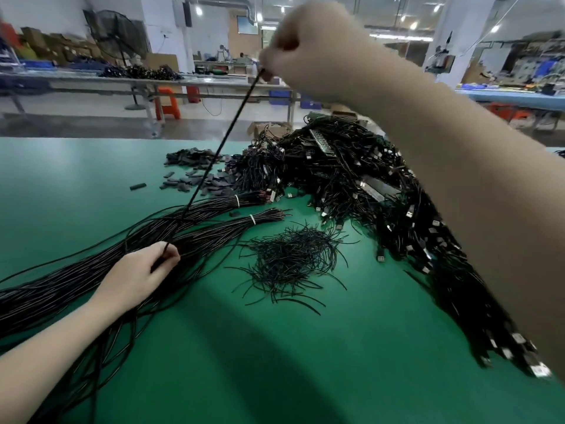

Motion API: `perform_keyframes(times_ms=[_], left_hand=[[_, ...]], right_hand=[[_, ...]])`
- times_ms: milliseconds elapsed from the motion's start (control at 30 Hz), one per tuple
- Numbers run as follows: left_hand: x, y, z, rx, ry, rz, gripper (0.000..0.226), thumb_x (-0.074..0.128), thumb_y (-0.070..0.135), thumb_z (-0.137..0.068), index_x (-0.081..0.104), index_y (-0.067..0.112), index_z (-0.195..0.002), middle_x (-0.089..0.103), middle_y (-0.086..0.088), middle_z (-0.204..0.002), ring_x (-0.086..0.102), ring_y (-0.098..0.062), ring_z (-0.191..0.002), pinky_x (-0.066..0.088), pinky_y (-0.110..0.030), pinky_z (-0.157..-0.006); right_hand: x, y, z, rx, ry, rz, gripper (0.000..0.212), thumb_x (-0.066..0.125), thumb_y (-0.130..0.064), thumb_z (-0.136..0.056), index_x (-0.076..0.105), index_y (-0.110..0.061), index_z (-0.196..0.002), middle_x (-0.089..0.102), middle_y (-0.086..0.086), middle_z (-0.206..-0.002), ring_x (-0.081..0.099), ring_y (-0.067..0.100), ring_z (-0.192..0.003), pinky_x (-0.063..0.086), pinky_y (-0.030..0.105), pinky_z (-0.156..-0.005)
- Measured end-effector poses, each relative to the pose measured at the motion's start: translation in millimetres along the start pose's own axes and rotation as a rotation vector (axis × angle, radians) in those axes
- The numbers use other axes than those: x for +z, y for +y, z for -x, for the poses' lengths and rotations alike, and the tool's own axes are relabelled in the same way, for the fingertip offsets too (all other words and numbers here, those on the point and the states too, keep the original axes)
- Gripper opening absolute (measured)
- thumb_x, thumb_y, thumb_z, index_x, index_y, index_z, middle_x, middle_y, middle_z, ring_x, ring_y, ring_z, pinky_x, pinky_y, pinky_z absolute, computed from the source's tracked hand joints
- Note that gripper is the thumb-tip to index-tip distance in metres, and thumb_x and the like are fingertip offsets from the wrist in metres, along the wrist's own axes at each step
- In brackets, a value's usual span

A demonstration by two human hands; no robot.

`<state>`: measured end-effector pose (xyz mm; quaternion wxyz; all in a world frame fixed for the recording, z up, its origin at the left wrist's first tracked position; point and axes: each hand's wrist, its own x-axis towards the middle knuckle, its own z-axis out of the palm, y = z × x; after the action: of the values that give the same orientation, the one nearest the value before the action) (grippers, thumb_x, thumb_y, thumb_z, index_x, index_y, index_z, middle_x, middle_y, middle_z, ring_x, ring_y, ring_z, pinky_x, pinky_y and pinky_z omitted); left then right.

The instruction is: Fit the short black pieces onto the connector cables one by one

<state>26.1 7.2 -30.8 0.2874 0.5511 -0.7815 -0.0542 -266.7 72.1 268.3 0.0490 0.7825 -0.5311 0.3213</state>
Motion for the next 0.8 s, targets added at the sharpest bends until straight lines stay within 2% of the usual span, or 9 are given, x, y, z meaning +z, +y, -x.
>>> perform_keyframes(times_ms=[133, 267, 367, 433, 500, 567, 633, 700, 800], left_hand=[[-7.7, 5.4, -6.8, 0.032, -0.031, -0.008, 0.023, 0.039, 0.044, -0.098, 0.06, 0.037, -0.089, 0.067, 0.025, -0.084, 0.06, 0.01, -0.083, 0.049, -0.028, -0.069], [-9.0, -3.9, 3.0, 0.083, -0.146, -0.078, 0.01, 0.055, 0.028, -0.096, 0.06, 0.035, -0.092, 0.067, 0.02, -0.091, 0.064, -0.002, -0.083, 0.054, -0.036, -0.074], [-9.6, 3.9, 0.3, 0.053, -0.136, -0.085, 0.018, 0.044, 0.041, -0.097, 0.06, 0.037, -0.089, 0.067, 0.02, -0.089, 0.064, -0.003, -0.082, 0.054, -0.035, -0.073], [-11.6, 10.9, -4.7, 0.045, -0.144, -0.075, 0.028, 0.036, 0.048, -0.095, 0.06, 0.037, -0.088, 0.069, 0.023, -0.088, 0.064, 0.0, -0.08, 0.053, -0.033, -0.071], [-14.4, 10.5, -6.2, 0.046, -0.2, -0.081, 0.025, 0.038, 0.048, -0.096, 0.06, 0.04, -0.09, 0.068, 0.03, -0.089, 0.064, 0.003, -0.08, 0.052, -0.031, -0.074], [-15.1, 6.2, -2.0, 0.061, -0.255, -0.111, 0.013, 0.049, 0.038, -0.097, 0.061, 0.04, -0.094, 0.068, 0.029, -0.091, 0.065, 0.002, -0.085, 0.053, -0.031, -0.078], [-12.5, -1.7, 2.1, 0.126, -0.246, -0.142, 0.015, 0.064, 0.021, -0.092, 0.064, 0.031, -0.104, 0.067, 0.022, -0.1, 0.066, -0.007, -0.093, 0.053, -0.033, -0.084], [-11.3, -7.5, 0.6, 0.183, -0.217, -0.158, 0.031, 0.075, 0.008, -0.082, 0.067, 0.016, -0.111, 0.063, 0.01, -0.108, 0.062, -0.015, -0.102, 0.049, -0.035, -0.093], [-18.9, -8.5, -8.3, 0.232, -0.268, -0.153, 0.029, 0.08, 0.01, -0.078, 0.07, 0.023, -0.103, 0.057, 0.01, -0.102, 0.06, -0.01, -0.096, 0.05, -0.034, -0.091]], right_hand=[[-21.3, 33.4, 23.6, 0.105, 0.173, 0.011, 0.029, 0.045, -0.027, -0.102, 0.068, -0.008, -0.098, 0.045, -0.008, -0.059, 0.039, -0.003, -0.034, 0.027, 0.007, -0.037], [-37.2, 53.5, 45.1, 0.121, 0.261, 0.02, 0.029, 0.045, -0.029, -0.102, 0.065, -0.011, -0.091, 0.045, -0.006, -0.058, 0.04, -0.002, -0.036, 0.026, 0.009, -0.037], [-47.6, 67.0, 54.6, 0.144, 0.511, 0.046, 0.035, 0.041, -0.029, -0.1, 0.058, -0.006, -0.079, 0.05, 0.012, -0.063, 0.037, 0.009, -0.05, 0.026, 0.025, -0.05], [-49.0, 69.5, 60.8, 0.155, 0.596, 0.061, 0.033, 0.038, -0.029, -0.1, 0.046, -0.013, -0.072, 0.042, 0.004, -0.061, 0.031, 0.007, -0.052, 0.023, 0.028, -0.054], [-47.2, 72.0, 67.2, 0.148, 0.508, 0.082, 0.034, 0.038, -0.031, -0.102, 0.046, -0.018, -0.073, 0.036, -0.007, -0.058, 0.033, 0.002, -0.046, 0.021, 0.023, -0.049], [-47.2, 75.1, 75.6, 0.14, 0.364, 0.096, 0.031, 0.04, -0.032, -0.104, 0.057, -0.019, -0.08, 0.04, -0.01, -0.058, 0.038, -0.002, -0.04, 0.022, 0.013, -0.04], [-50.9, 81.7, 82.5, 0.147, 0.384, 0.15, 0.03, 0.041, -0.033, -0.104, 0.061, -0.015, -0.089, 0.042, -0.01, -0.06, 0.035, -0.001, -0.043, 0.022, 0.012, -0.039], [-53.6, 88.7, 87.1, 0.179, 0.437, 0.163, 0.031, 0.041, -0.033, -0.103, 0.056, -0.015, -0.083, 0.041, -0.009, -0.06, 0.033, 0.003, -0.049, 0.02, 0.016, -0.043], [-50.8, 97.9, 91.9, 0.236, 0.453, 0.161, 0.036, 0.041, -0.032, -0.103, 0.049, -0.013, -0.073, 0.04, -0.007, -0.059, 0.033, 0.006, -0.051, 0.024, 0.022, -0.047]])
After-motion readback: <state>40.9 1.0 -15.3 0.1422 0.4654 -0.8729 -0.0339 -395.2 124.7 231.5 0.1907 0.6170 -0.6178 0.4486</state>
